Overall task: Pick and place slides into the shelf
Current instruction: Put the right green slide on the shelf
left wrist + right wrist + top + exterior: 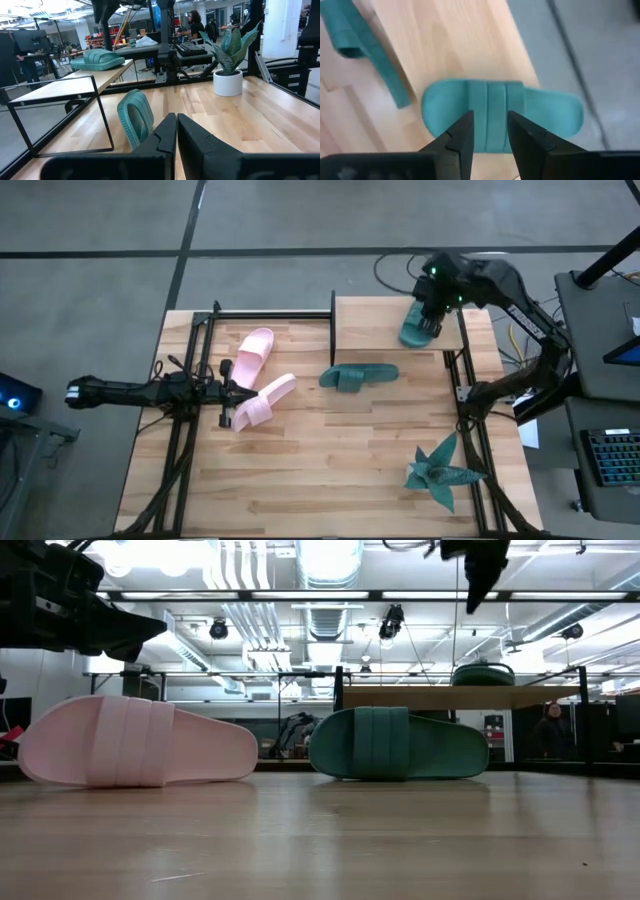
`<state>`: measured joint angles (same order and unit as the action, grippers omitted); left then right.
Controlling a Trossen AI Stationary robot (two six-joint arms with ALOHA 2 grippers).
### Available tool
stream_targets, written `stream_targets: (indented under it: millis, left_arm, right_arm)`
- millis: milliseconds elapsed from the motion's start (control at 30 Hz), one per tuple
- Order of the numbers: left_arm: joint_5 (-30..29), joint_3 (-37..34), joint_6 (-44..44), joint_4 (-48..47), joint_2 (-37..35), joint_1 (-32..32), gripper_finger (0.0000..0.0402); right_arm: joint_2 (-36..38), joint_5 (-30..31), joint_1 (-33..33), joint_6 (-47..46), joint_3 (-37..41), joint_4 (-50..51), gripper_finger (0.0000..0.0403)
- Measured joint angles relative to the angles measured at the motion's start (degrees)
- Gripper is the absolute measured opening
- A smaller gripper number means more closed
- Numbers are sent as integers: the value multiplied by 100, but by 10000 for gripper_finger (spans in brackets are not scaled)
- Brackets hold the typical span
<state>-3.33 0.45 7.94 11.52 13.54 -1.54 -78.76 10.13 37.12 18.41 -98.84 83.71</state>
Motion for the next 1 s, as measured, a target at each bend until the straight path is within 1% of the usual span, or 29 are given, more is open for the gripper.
stream_targets:
  millis: [67, 167, 200, 233, 333, 433, 500, 633, 800, 900, 1000]
  left_arm:
    - [0, 0, 0, 1, -1, 0, 0]
    - [0, 0, 0, 1, -1, 2, 0]
    - [0, 0, 0, 1, 0, 2, 0]
    - [0, 0, 0, 1, -2, 4, 0]
    - [0, 0, 0, 1, -2, 4, 0]
    - [0, 0, 0, 1, -1, 4, 0]
    - [0, 0, 0, 1, -1, 4, 0]
    - [0, 0, 24, 1, 0, 2, 0]
    - [0, 0, 188, 1, 0, 2, 0]
    - [0, 0, 188, 1, 0, 2, 0]
    - [0, 0, 188, 1, 0, 0, 0]
  right_arm:
    - [134, 659, -471, -132, 140, -173, 101]
    - [304, 2022, -1180, -310, 474, -327, 94]
    - [351, 2318, -1391, -408, 608, -334, 92]
    - [393, 2447, -1573, -485, 743, -318, 90]
    - [491, 2445, -1899, -789, 1115, -329, 87]
    - [509, 2582, -2024, -1140, 1508, -346, 96]
    - [496, 2595, -2023, -1220, 1819, -341, 113]
    - [404, 2636, -2023, -1171, 2454, -370, 166]
    - [333, 3232, -2029, -1206, 2870, -579, 229]
    - [324, 3378, -2023, -1239, 2928, -728, 249]
    - [332, 3498, -2023, -1187, 2962, -990, 254]
